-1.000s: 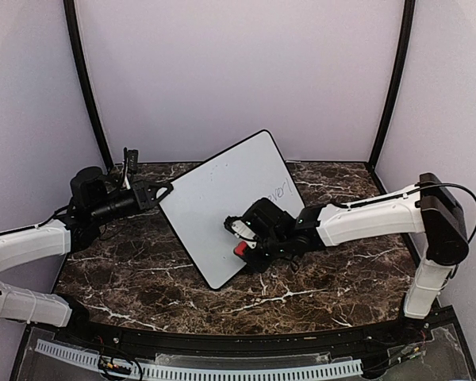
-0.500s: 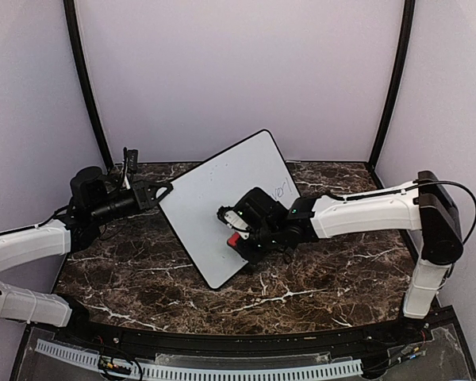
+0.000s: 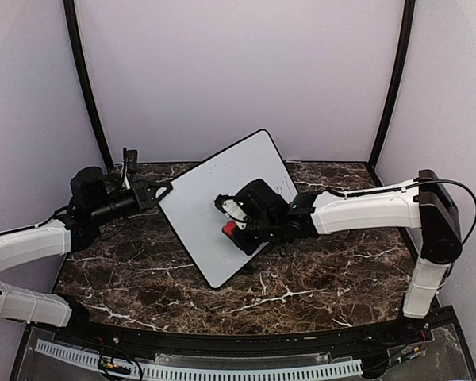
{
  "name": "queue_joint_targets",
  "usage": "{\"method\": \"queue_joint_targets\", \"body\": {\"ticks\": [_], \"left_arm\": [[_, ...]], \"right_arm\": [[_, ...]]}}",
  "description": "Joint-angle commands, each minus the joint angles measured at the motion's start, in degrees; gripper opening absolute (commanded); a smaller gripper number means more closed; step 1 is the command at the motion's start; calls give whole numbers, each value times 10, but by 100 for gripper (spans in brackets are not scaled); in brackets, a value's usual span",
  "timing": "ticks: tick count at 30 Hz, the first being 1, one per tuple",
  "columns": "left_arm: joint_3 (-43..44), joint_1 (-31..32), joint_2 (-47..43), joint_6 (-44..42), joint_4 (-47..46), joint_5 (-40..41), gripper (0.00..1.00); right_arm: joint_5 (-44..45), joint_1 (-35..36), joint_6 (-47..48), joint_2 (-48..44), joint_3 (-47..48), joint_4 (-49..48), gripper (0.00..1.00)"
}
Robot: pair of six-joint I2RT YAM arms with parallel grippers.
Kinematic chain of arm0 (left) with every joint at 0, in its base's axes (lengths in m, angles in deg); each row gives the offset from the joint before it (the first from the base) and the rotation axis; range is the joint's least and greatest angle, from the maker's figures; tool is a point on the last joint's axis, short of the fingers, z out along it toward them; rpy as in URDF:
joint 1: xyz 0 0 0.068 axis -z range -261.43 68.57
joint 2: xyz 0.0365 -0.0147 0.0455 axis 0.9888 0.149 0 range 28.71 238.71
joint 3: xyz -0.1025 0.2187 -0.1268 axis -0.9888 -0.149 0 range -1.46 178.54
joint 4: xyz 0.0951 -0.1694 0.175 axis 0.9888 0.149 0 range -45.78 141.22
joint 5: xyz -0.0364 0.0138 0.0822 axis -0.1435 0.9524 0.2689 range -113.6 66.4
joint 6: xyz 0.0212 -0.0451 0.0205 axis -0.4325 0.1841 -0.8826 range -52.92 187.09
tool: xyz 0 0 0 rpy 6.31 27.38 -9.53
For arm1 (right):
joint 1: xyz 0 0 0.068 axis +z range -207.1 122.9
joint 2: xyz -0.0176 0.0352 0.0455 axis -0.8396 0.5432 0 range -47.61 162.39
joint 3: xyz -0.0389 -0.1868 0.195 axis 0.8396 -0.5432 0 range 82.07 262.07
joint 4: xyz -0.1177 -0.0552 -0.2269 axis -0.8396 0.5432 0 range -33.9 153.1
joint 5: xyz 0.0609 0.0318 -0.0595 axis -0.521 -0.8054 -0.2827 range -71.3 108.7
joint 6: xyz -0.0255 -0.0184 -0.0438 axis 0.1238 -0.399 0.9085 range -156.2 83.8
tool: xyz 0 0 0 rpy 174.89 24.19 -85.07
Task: Erase the whiteboard
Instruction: Erase the whiteboard at the center of the board.
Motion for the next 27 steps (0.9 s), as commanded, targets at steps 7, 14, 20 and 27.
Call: {"method": "queue_joint_targets", "body": {"ticks": [7,14,20,27], "left_arm": [[11,8,-20,22,-72,-46,0],[10,8,-18,23,-73,-45,0],[10,8,-18,23,-73,-45,0],[11,8,-22,21,-70,-43,0]], "right_arm": [[4,-23,-28,-33,-122,-35,19],[2,-30,-21,-30,-99,-42,19],[1,-44,4,-2,-28,-39,19],[-11,-50,13,23,18,-31,19]]}}
